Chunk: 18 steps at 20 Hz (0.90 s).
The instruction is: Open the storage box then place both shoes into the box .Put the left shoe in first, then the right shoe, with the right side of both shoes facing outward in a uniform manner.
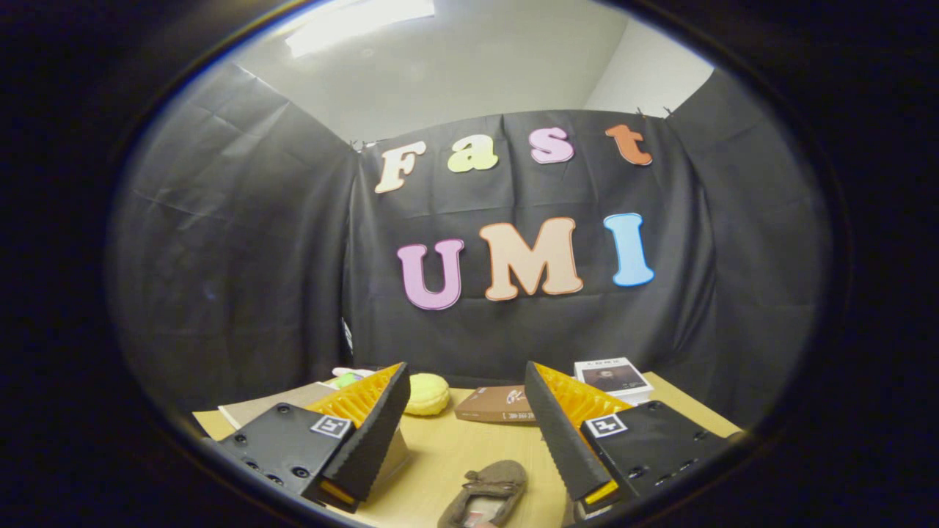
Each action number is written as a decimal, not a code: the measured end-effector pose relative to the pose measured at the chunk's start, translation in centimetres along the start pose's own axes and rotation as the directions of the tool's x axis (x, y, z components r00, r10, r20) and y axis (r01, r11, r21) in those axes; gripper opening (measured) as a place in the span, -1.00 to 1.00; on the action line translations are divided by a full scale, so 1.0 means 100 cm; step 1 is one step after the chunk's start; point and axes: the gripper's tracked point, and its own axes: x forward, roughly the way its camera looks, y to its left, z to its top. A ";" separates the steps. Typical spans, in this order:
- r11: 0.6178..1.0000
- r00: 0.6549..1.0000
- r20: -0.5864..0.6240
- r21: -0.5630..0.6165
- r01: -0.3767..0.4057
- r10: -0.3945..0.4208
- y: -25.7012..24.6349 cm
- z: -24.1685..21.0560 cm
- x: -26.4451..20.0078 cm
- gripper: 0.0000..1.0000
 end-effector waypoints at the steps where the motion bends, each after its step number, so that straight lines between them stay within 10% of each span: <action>1: 1.000 1.000 0.003 -0.005 -0.002 0.002 0.001 0.001 0.000 0.93; 18: 0.963 0.981 -0.115 0.238 -0.127 0.158 0.069 -0.046 -0.006 0.93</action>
